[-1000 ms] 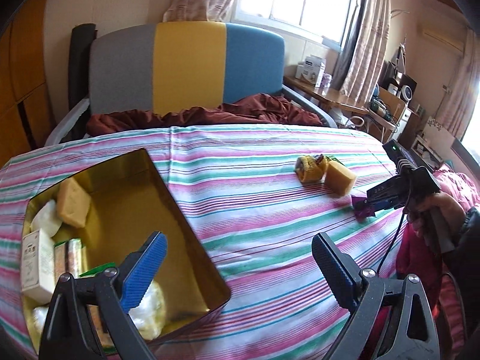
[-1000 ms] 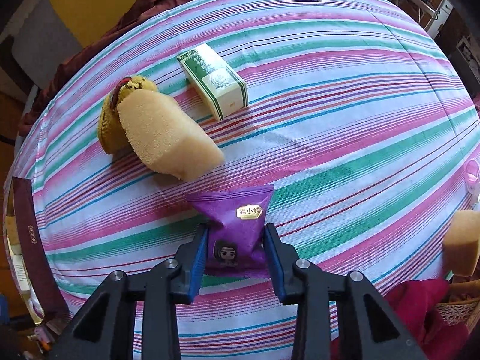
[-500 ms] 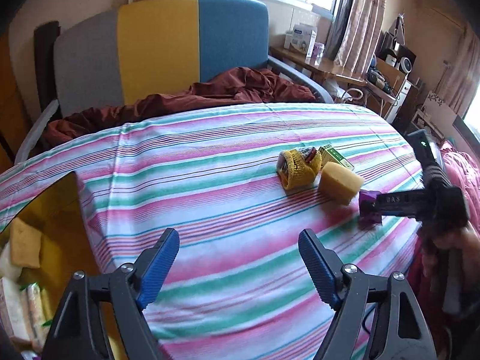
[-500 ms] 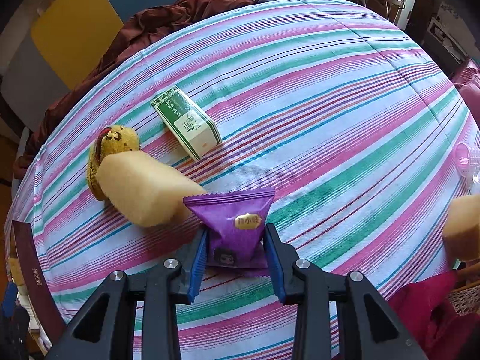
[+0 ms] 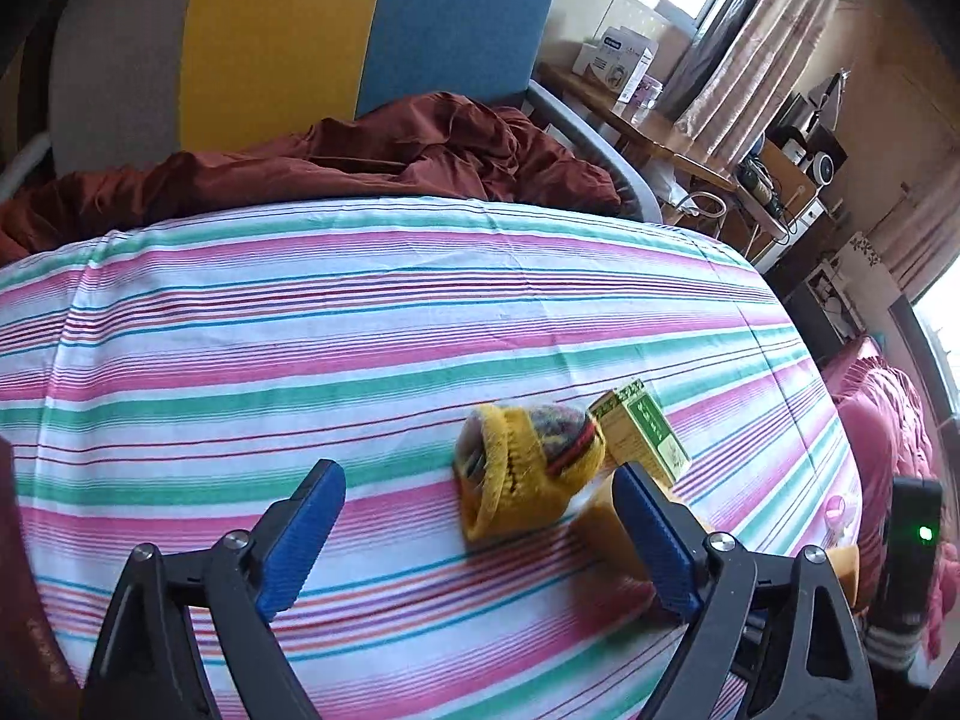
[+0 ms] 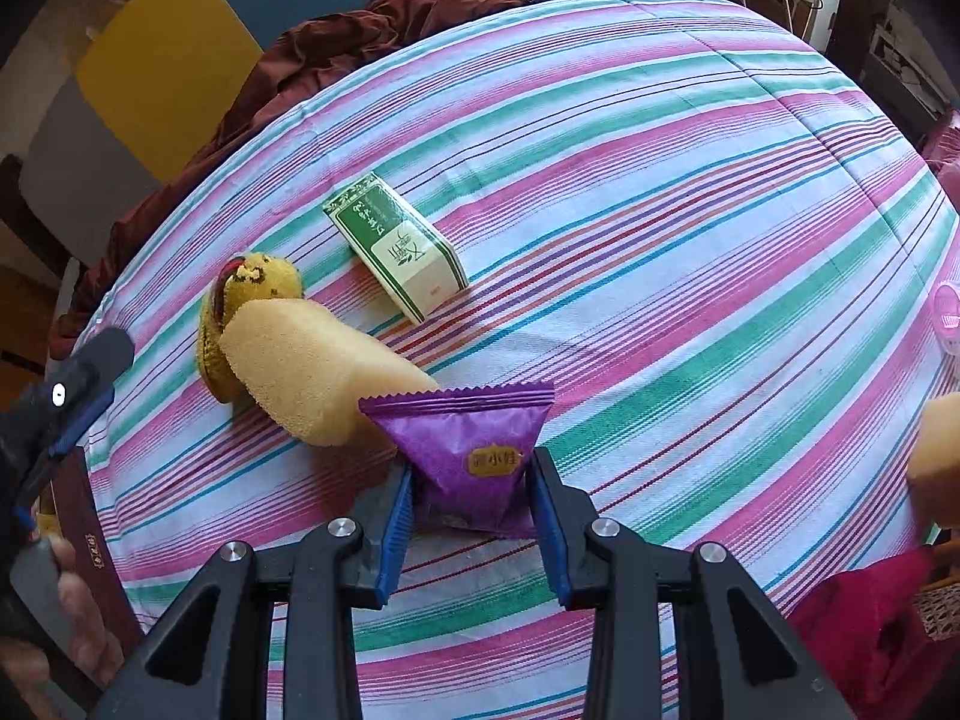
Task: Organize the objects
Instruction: 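Grasp the yellow knit hat with the left tool while the right tool holds the purple packet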
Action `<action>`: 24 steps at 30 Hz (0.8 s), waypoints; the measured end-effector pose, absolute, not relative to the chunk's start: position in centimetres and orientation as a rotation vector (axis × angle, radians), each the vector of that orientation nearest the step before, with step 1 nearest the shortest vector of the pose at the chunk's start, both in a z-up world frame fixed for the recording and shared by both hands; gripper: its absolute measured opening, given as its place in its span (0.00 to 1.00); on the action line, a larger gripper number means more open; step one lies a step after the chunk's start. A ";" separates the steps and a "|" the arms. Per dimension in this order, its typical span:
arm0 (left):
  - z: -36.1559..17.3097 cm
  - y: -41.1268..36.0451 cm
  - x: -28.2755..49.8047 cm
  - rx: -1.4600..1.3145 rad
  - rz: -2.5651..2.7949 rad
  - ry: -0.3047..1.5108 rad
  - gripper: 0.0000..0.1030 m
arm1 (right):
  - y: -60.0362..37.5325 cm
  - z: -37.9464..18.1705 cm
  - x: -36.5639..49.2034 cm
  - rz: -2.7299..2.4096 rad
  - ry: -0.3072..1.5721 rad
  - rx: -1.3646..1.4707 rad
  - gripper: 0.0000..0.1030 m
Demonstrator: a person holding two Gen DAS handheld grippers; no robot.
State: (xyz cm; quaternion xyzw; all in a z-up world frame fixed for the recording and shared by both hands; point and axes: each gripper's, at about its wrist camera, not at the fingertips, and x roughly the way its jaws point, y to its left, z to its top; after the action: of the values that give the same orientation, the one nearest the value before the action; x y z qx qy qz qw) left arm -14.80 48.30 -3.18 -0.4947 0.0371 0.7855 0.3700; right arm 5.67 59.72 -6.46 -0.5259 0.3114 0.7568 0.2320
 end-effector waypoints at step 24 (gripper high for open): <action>-6.5 45.8 -13.6 -1.304 1.958 0.110 0.46 | 61.8 -5.1 4.2 2.060 0.855 -1.462 0.35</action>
State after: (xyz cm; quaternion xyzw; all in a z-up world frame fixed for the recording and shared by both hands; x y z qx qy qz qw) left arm -13.64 45.84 -6.48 -0.5114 0.0432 0.7679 0.3834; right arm 4.22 61.80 -5.08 -0.5328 0.3116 0.7508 0.2352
